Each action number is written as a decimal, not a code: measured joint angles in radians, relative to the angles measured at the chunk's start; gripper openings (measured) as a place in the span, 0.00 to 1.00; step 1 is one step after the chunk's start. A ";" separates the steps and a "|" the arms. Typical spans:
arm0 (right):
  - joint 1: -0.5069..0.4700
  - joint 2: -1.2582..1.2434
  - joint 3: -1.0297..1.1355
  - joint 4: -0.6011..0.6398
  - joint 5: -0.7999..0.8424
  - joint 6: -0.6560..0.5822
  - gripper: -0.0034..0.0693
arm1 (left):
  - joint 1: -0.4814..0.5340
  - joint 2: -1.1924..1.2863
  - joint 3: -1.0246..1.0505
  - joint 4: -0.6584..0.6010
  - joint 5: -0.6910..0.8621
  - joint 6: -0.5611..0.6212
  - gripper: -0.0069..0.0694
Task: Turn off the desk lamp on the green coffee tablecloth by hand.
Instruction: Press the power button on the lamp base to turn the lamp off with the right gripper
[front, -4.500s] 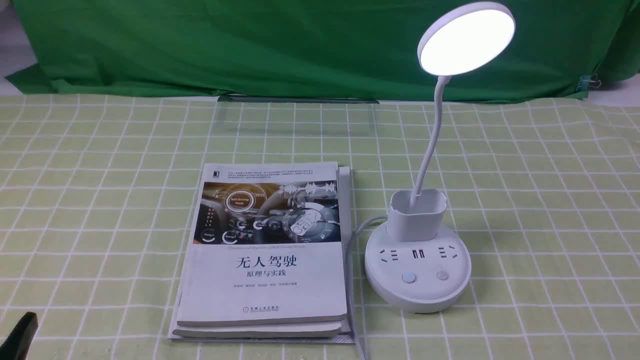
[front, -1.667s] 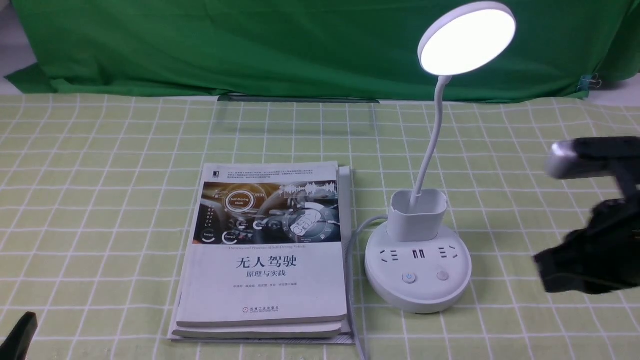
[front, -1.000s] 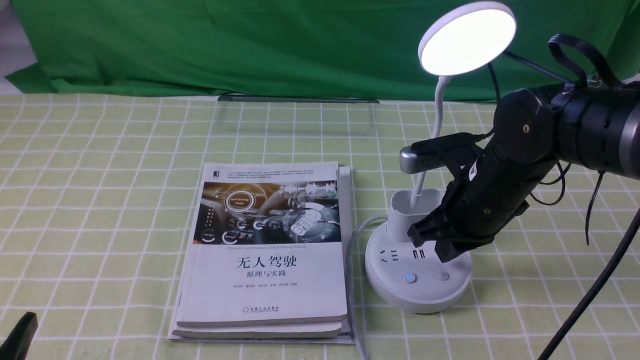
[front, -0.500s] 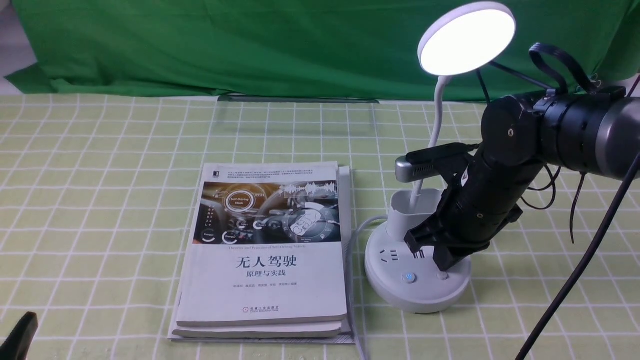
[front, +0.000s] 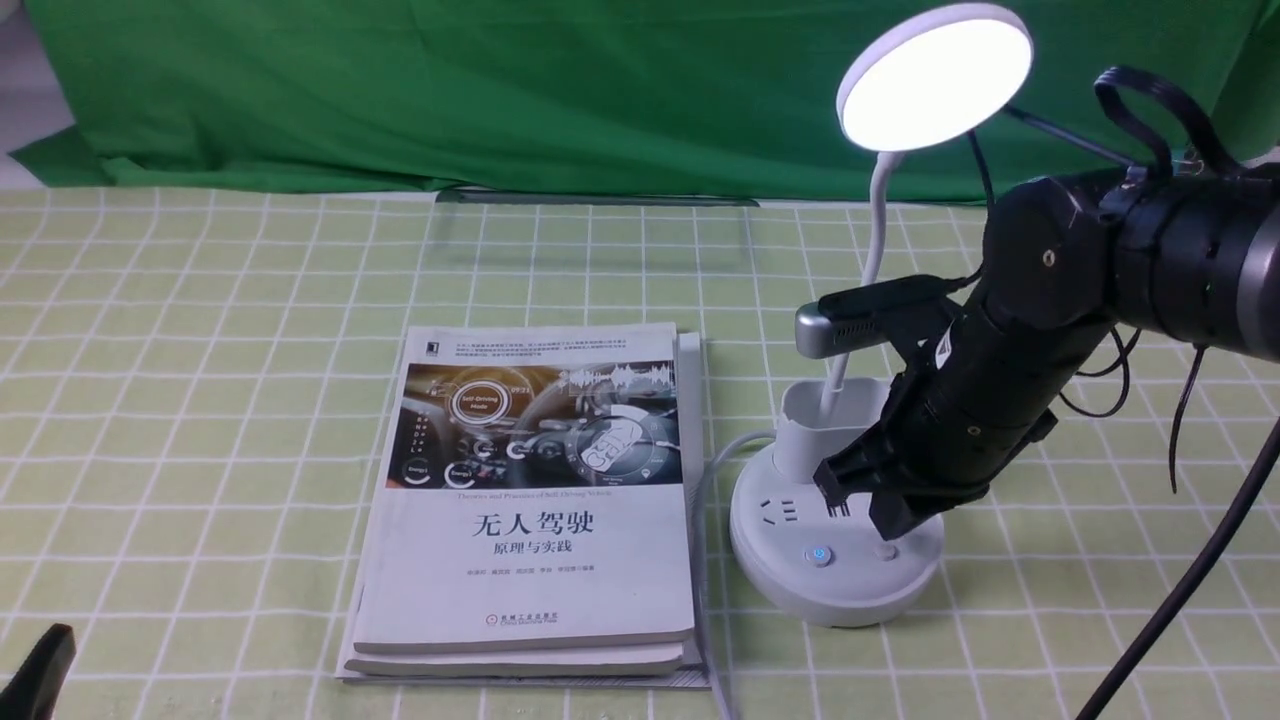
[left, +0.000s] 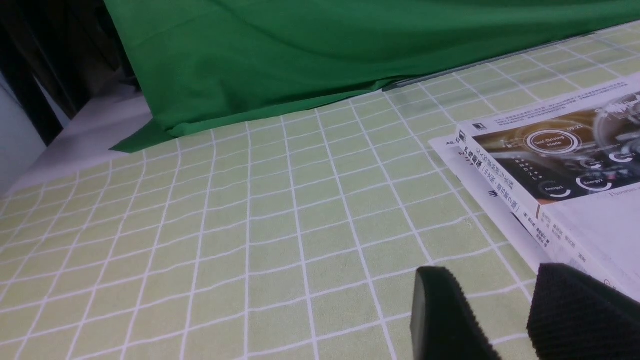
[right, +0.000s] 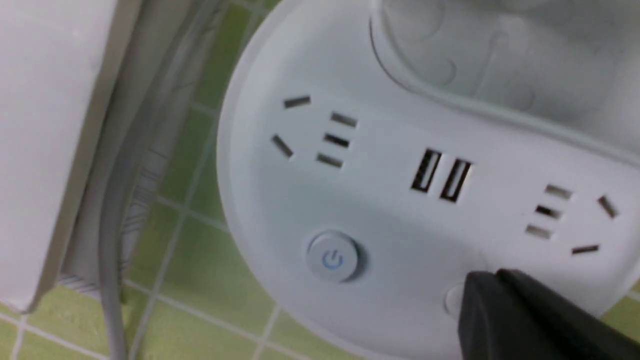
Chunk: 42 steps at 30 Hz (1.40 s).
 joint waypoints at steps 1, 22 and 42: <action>0.002 0.006 0.002 0.002 0.000 0.000 0.11 | 0.000 0.000 0.000 0.000 0.000 0.000 0.41; 0.009 -0.049 0.004 0.000 0.016 -0.002 0.11 | 0.000 0.000 0.000 0.000 0.000 0.000 0.41; 0.009 0.021 0.001 -0.010 0.003 -0.003 0.11 | 0.000 0.000 0.000 0.000 0.000 0.000 0.41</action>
